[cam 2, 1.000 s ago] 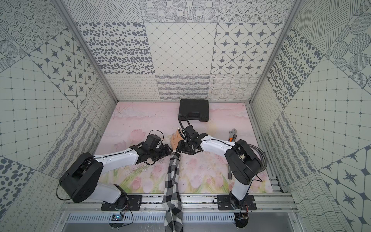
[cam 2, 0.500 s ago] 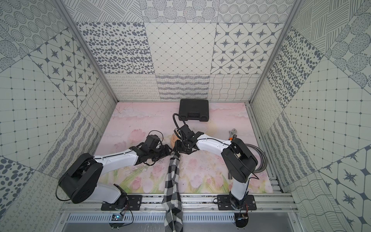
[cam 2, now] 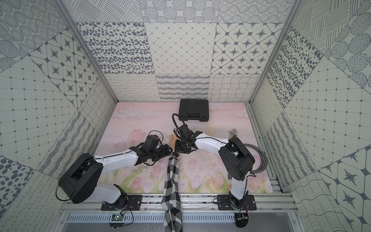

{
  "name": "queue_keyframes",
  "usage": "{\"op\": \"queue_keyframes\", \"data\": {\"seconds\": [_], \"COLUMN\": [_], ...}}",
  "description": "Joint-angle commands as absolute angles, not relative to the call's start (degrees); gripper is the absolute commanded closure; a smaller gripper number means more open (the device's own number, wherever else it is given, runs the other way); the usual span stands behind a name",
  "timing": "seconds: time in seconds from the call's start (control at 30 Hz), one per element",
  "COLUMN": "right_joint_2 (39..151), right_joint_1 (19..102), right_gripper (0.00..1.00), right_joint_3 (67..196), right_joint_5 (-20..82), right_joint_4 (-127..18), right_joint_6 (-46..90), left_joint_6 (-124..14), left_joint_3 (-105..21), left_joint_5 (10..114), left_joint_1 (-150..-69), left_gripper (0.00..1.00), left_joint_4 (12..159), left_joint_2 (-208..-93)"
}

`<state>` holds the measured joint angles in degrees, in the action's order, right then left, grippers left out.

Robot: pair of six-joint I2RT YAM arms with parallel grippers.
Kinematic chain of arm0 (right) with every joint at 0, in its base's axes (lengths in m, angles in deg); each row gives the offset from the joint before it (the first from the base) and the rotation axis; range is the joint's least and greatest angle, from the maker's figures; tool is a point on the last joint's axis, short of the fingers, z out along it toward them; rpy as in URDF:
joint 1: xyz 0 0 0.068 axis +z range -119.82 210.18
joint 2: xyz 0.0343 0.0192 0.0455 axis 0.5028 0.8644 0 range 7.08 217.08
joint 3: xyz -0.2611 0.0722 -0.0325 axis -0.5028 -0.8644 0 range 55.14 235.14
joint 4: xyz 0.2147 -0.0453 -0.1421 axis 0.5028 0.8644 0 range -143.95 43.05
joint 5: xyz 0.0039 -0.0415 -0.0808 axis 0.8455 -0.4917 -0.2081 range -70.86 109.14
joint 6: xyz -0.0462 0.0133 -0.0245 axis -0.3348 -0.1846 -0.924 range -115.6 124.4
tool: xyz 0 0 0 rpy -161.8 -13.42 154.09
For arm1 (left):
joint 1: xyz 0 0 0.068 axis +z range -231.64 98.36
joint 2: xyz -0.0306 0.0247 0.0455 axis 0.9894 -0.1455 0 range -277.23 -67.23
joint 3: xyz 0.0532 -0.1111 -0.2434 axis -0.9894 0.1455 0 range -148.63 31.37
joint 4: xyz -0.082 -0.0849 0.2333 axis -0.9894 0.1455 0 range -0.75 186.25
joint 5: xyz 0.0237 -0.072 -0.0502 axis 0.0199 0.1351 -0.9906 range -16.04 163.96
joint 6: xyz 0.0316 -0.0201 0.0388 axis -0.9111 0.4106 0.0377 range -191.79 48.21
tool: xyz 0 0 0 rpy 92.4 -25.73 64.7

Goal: Take off the watch
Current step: Untie the watch from the hand.

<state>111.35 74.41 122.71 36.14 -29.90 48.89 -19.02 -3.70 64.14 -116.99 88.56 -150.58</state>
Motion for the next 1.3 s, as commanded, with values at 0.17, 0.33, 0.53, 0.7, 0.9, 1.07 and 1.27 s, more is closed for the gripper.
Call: {"op": "queue_keyframes", "data": {"seconds": [0.17,0.33,0.53,0.7,0.9,1.07,1.27], "right_joint_2": [109.5,109.0,109.8,110.2,109.6,103.5,98.0], "right_joint_1": [69.8,67.3,66.0,64.8,63.5,63.5,66.3], "right_gripper": [0.92,0.96,0.97,0.97,0.63,0.41,0.31], "right_joint_3": [114.2,109.0,104.1,100.5,98.0,99.8,106.7], "right_joint_5": [43.0,49.0,54.6,56.4,55.9,51.2,41.0], "right_joint_4": [-42.4,-53.8,-67.7,-77.1,-81.2,-67.4,-44.4], "right_joint_6": [53.9,59.4,66.1,71.7,75.3,67.7,54.0], "left_joint_6": [-21.3,-21.1,-20.4,-20.4,-20.4,-20.1,-20.5], "left_joint_3": [-2.8,-1.7,-0.7,-0.7,-0.9,-1.5,-3.1], "left_joint_5": [66.4,67.2,67.4,67.5,68.3,68.5,69.3], "left_joint_1": [-117.6,-117.6,-117.6,-117.6,-117.6,-117.6,-117.5], "left_gripper": [0.18,0.18,0.18,0.18,0.18,0.17,0.17], "left_joint_4": [103.4,103.2,102.1,101.9,102.8,103.4,104.5], "left_joint_2": [-150.7,-151.1,-151.8,-151.9,-149.9,-148.1,-147.0]}}
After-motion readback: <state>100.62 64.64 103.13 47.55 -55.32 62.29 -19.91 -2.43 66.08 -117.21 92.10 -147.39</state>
